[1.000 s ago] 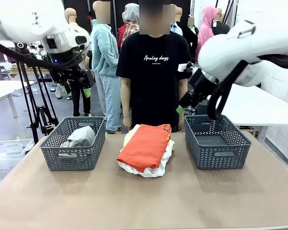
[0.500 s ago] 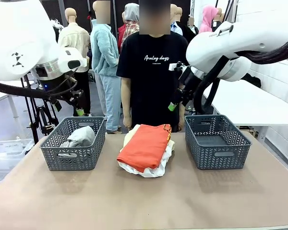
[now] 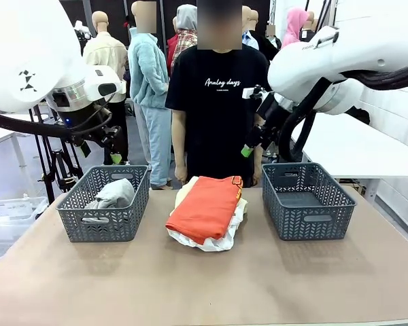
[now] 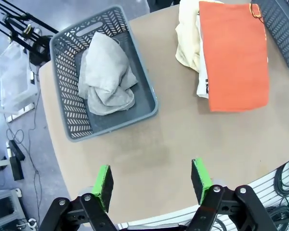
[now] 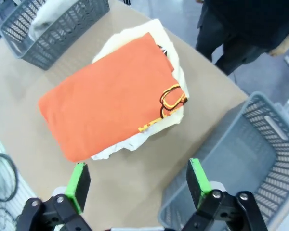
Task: Sort the tops and bottoms.
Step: Lift clothes from the center of the table with your right hand.
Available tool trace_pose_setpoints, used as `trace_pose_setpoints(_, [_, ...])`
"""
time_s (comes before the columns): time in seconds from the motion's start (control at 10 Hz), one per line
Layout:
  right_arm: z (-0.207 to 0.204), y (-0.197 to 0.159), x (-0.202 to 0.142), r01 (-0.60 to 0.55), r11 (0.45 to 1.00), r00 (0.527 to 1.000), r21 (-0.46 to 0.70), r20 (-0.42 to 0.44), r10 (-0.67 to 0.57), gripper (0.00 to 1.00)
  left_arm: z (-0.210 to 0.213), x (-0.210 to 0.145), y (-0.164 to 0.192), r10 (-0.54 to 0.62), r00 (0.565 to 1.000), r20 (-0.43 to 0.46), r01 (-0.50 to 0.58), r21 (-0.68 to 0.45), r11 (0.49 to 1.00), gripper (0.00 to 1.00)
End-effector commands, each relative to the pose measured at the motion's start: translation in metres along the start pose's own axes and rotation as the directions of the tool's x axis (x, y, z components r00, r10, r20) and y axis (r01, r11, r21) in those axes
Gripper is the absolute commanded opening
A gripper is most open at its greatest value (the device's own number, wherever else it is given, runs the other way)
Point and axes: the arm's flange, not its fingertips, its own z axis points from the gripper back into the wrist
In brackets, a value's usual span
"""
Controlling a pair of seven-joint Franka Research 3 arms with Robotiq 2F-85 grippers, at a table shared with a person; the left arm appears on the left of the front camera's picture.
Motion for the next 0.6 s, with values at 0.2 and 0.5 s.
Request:
trace_pose_setpoints(0.2, [-0.085, 0.002, 0.045, 0.010, 0.989, 0.992, -0.147, -0.126, -0.029, 1.00, -0.003, -0.003, 0.003, 0.010, 1.000, 0.008, -0.010, 0.021, 1.000, 0.85])
trace_pose_setpoints(0.5, [-0.119, -0.015, 0.071, 0.028, 0.983, 0.981, -0.180, -0.186, -0.062, 1.00, -0.003, -0.003, 0.003, 0.010, 1.000, 0.008, -0.010, 0.021, 1.000, 0.85])
